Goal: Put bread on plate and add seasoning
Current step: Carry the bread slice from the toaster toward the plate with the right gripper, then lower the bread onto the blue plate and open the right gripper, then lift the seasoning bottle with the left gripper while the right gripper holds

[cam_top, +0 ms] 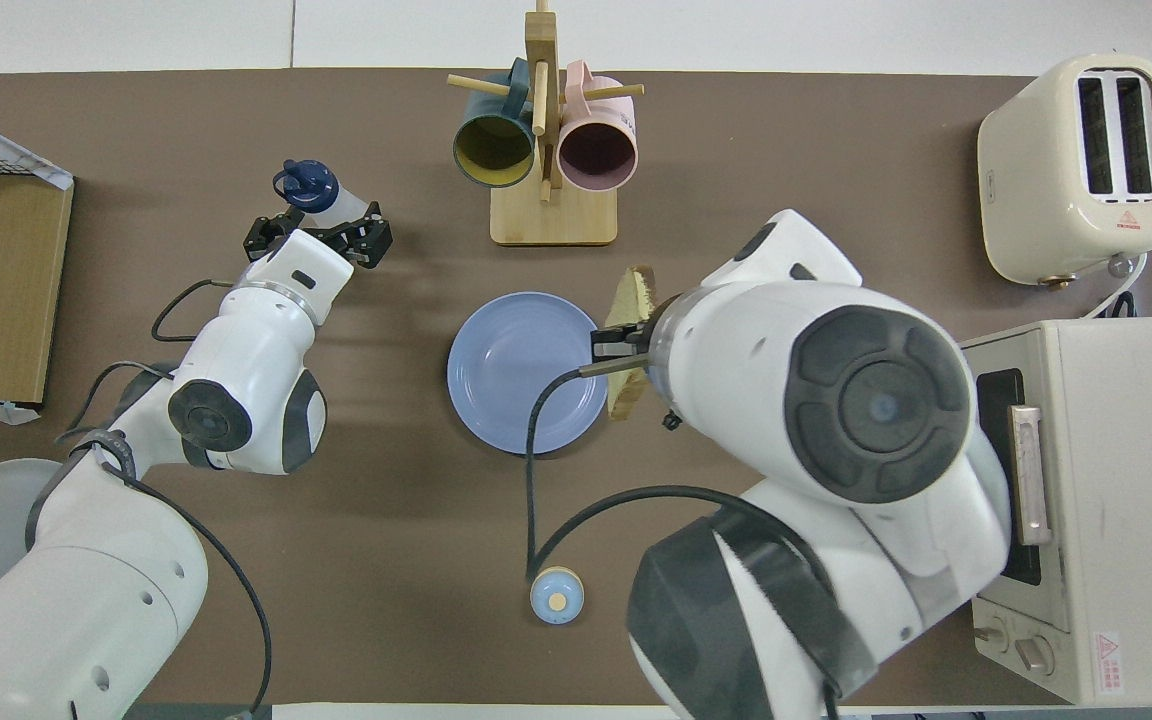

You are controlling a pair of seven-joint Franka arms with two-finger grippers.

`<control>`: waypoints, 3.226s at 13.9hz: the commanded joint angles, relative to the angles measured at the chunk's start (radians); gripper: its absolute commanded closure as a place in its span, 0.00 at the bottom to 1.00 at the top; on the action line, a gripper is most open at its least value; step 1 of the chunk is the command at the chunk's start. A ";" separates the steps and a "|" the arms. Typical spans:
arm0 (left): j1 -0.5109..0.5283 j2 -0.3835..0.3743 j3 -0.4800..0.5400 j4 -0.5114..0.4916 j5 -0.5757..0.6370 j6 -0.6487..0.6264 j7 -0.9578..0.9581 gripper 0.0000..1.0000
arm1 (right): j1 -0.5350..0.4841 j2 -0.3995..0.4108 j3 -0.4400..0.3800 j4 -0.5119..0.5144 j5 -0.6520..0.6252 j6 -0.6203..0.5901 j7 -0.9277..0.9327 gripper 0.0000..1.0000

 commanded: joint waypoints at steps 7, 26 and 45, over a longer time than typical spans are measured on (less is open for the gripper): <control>0.000 0.053 0.012 0.059 -0.026 0.020 -0.004 0.00 | 0.117 0.165 -0.004 -0.023 0.020 0.291 0.159 1.00; 0.003 0.065 0.009 0.067 -0.025 0.021 -0.048 0.62 | 0.065 0.112 -0.009 -0.281 0.015 0.426 0.139 1.00; 0.028 -0.217 0.011 0.086 -0.013 -0.432 0.079 1.00 | -0.002 0.084 -0.006 -0.355 0.054 0.427 0.161 1.00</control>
